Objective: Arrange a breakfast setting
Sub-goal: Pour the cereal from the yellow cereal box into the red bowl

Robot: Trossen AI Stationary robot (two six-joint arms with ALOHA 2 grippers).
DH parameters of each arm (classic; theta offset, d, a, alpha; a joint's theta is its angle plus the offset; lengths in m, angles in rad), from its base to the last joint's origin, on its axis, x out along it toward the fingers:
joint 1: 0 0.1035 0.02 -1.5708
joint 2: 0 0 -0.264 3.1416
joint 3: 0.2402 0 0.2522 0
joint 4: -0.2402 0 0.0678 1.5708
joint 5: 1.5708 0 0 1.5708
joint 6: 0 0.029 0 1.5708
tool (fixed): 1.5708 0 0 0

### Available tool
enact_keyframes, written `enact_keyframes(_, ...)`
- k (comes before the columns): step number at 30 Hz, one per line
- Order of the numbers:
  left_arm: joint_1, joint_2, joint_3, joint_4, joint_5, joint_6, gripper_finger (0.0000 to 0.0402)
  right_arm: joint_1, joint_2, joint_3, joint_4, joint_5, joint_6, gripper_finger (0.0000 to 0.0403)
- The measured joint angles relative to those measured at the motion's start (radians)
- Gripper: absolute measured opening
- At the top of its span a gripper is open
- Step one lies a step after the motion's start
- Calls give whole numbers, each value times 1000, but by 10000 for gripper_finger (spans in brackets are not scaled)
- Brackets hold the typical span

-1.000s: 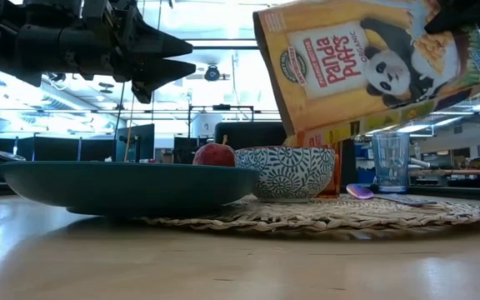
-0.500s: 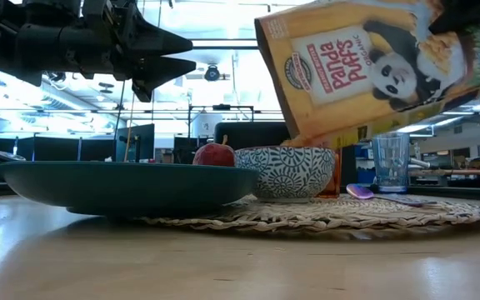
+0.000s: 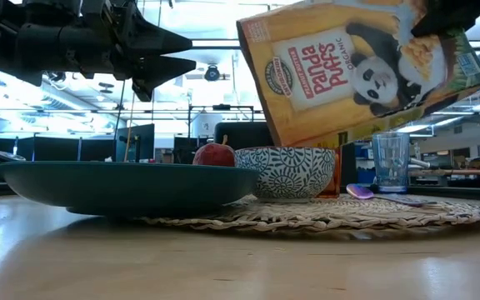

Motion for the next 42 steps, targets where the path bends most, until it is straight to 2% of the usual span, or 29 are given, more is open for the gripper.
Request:
enact_keyframes(9, 0, 0, 0, 0, 2, -1, 210, 29, 21, 0, 8, -39, 15, 231)
enact_keyframes(23, 0, 0, 0, 15, 3, -8, 210, 47, -98, 0, -106, -30, 51, 231)
enact_keyframes(32, 0, 0, 0, 28, 3, -9, 210, 47, -146, 0, -142, 46, 43, 231)
enact_keyframes(38, 0, 0, 0, 38, 3, -5, 210, 47, -126, 0, -135, 111, 18, 231)
enact_keyframes(42, 0, 0, 0, 45, 3, -1, 210, 47, -97, 0, -96, 114, 0, 231)
